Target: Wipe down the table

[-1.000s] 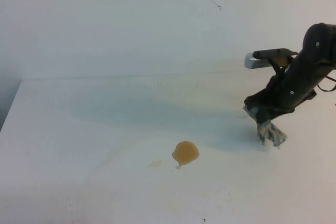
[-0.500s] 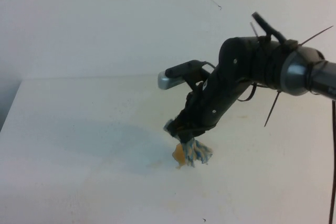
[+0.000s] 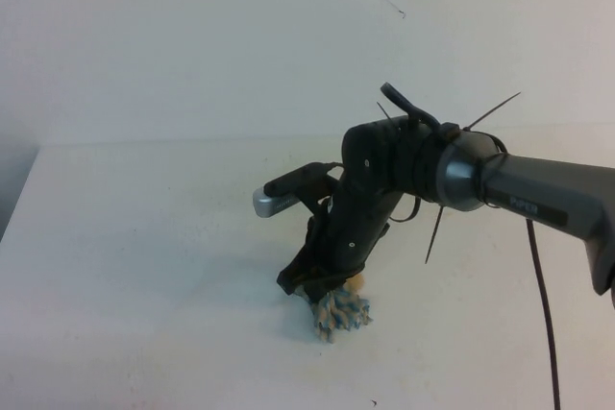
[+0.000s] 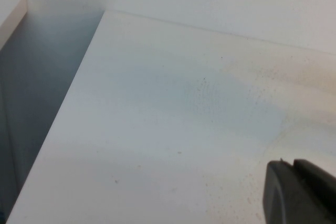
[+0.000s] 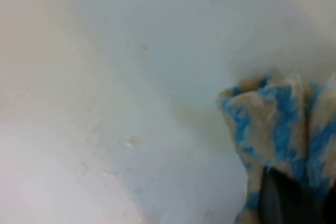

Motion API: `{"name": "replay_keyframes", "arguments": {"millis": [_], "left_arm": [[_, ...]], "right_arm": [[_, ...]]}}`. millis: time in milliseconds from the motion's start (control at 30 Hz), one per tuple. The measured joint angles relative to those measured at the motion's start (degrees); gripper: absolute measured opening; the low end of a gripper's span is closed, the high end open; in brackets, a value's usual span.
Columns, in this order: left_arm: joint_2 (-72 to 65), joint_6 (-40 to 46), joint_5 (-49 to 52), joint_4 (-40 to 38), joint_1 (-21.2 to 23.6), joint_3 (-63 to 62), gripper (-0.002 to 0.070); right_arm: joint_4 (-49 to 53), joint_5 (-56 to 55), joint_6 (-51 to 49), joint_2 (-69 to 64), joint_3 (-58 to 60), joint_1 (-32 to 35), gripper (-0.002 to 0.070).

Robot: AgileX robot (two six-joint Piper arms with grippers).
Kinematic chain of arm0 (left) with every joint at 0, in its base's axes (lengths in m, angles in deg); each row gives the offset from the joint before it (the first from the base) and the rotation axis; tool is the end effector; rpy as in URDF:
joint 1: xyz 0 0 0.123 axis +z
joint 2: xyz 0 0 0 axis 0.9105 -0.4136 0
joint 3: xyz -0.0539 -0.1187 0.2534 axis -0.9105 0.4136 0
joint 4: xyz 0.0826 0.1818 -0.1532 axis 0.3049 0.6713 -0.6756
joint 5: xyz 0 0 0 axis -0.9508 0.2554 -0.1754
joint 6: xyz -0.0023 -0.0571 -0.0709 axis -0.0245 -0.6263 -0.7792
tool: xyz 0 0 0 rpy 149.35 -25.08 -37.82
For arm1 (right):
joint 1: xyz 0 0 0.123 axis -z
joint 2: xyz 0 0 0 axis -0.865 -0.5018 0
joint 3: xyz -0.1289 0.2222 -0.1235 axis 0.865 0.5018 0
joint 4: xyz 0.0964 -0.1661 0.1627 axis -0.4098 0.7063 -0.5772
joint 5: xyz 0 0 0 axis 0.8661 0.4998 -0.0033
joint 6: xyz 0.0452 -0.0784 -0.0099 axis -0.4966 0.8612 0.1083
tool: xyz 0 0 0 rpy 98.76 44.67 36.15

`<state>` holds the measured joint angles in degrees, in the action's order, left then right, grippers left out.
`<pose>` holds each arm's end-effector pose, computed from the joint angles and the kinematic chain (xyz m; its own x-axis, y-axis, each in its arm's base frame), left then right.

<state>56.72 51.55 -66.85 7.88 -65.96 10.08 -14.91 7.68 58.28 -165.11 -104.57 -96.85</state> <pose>0.0537 -0.0032 0.1721 -0.2298 -0.3033 -0.9248 -0.0350 0.9522 -0.3036 0.3714 0.3014 0.1355 -0.7274 -0.6198 -0.2945 -0.6777 0.7161 0.1668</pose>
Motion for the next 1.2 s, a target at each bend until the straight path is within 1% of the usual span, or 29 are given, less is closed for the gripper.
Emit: {"name": "replay_keyframes", "arguments": {"millis": [133,367,900,1133,1200], "left_arm": [[0.0,0.0,0.0,0.0,0.0,0.0,0.0000],[0.0,0.0,0.0,0.0,0.0,0.0,0.0001],[0.0,0.0,0.0,0.0,0.0,0.0,0.0000],[0.0,0.0,0.0,0.0,0.0,0.0,0.0001],[0.0,0.0,0.0,0.0,0.0,0.0,0.0000]], "right_arm": [[3.8,1.5,-1.7,-1.7,-3.2,0.0,0.0045],[9.2,1.5,-3.9,-2.2,-5.5,0.0,0.0045],[12.2,4.0,-4.0,-2.9,-10.9,0.4,0.0044],[12.7,4.3,-6.1,-2.8,-10.9,4.8,0.0044],[11.3,4.7,-6.3,-2.8,-10.9,6.1,0.0044]]}}
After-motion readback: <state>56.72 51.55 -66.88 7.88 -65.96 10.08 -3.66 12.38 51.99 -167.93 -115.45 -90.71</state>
